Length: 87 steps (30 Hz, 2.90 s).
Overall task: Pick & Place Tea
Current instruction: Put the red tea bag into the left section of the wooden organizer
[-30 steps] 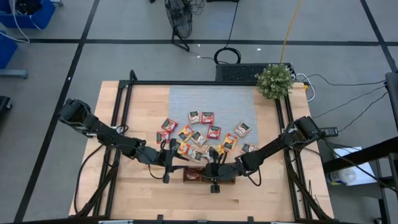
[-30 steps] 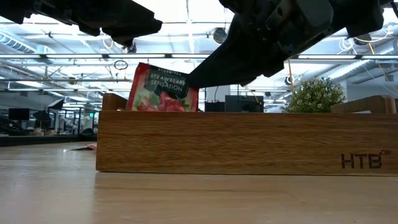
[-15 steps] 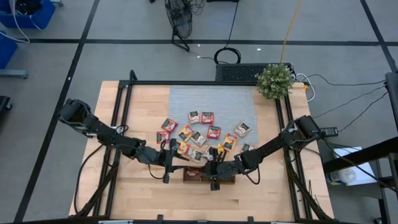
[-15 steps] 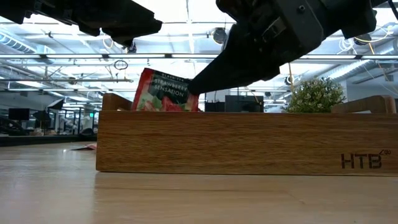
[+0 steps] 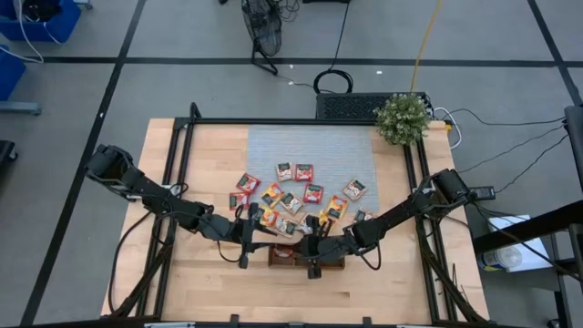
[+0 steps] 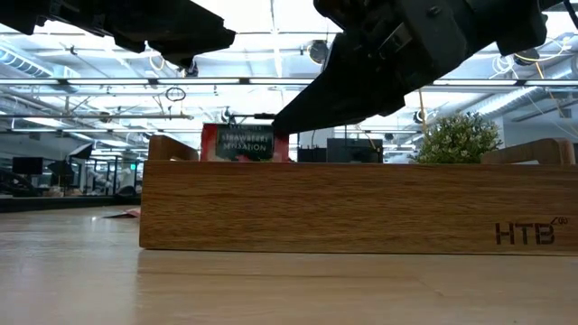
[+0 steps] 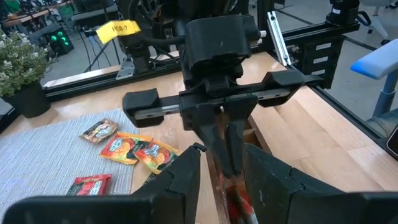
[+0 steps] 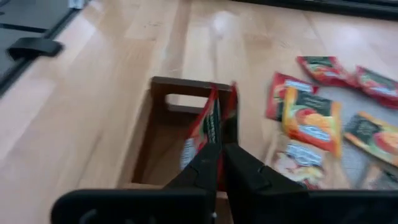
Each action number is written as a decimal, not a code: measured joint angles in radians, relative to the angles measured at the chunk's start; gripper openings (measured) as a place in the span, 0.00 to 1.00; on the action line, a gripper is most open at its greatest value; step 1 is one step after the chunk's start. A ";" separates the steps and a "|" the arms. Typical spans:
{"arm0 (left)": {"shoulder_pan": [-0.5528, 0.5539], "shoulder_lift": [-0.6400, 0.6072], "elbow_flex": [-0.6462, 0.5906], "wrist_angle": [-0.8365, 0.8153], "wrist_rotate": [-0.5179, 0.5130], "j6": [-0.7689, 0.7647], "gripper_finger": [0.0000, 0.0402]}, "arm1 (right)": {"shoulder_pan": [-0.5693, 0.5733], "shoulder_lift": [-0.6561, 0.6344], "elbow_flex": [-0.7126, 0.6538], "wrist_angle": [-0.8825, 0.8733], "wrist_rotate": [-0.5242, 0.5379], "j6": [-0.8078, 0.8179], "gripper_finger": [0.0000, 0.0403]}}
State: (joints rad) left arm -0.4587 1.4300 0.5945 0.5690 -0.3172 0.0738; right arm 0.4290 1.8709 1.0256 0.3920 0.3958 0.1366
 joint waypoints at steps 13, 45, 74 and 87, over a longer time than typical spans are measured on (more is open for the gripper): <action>0.000 0.000 0.000 -0.009 0.000 -0.001 0.31 | 0.010 0.000 0.000 0.078 0.054 -0.069 0.26; 0.000 0.000 0.000 -0.029 0.000 0.001 0.31 | -0.012 0.205 0.477 -0.599 -0.216 -0.233 0.00; 0.039 0.000 0.000 -0.029 -0.006 -0.024 0.31 | -0.020 0.220 0.478 -0.684 0.102 -0.377 0.00; 0.039 0.002 0.142 -0.338 -0.014 -0.120 0.29 | 0.061 0.029 0.433 -0.801 0.417 -0.319 0.00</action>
State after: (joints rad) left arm -0.4202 1.4317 0.7362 0.2305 -0.3315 -0.0462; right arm 0.4903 1.9002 1.4583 -0.4090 0.8130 -0.1828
